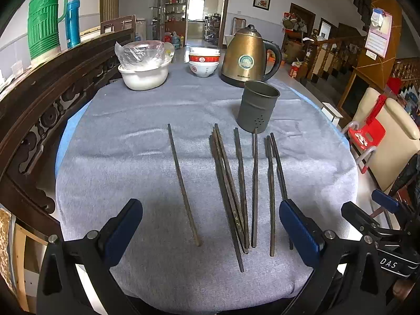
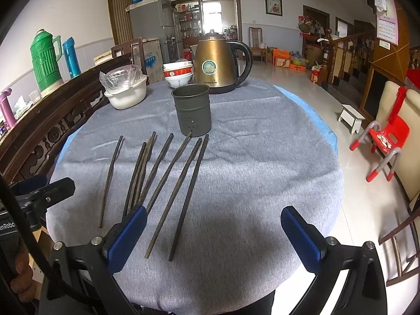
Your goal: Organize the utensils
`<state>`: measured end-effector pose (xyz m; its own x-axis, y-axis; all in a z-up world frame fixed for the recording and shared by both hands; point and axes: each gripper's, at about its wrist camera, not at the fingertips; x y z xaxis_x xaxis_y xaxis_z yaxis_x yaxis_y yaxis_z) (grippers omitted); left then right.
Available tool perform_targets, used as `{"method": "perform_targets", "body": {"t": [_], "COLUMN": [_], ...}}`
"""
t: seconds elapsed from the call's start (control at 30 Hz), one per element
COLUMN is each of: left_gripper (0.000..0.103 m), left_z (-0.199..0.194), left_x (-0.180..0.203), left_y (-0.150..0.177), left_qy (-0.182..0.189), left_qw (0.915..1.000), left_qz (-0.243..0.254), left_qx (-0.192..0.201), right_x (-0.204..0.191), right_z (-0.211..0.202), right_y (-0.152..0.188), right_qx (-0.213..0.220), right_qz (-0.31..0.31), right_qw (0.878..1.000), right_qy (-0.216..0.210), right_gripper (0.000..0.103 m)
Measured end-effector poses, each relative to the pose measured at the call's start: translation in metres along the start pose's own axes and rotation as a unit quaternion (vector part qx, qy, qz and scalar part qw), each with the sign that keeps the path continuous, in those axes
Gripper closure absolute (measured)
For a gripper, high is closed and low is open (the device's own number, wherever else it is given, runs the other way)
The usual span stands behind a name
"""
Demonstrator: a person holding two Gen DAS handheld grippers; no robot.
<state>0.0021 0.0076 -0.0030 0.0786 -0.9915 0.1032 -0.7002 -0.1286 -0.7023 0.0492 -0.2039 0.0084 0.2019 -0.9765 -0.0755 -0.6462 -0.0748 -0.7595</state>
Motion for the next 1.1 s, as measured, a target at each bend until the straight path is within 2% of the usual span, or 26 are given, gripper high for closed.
{"method": "perform_targets", "body": {"t": [1.1], "left_gripper": [0.0], "left_z": [-0.0006], "left_x": [-0.0026], "left_y": [0.0022], "left_qy": [0.0], "left_qw": [1.0], "left_qz": [-0.004], "left_qx": [-0.006], "right_x": [-0.002], "right_z": [0.0031], "right_y": [0.003], "right_qx": [-0.01], "right_qz": [0.003], "right_qw": [1.0], "right_qy": [-0.005], "right_gripper": [0.0]}}
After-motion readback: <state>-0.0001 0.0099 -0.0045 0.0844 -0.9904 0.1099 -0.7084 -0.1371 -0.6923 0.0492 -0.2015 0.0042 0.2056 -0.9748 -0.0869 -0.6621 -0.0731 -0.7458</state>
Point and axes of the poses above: each gripper's, at about its wrist camera, not at the fingertips, and z roughly the way its jaws point, x to its right, y to its underside, and after that the axes turned 3 degrees about x, right-handed
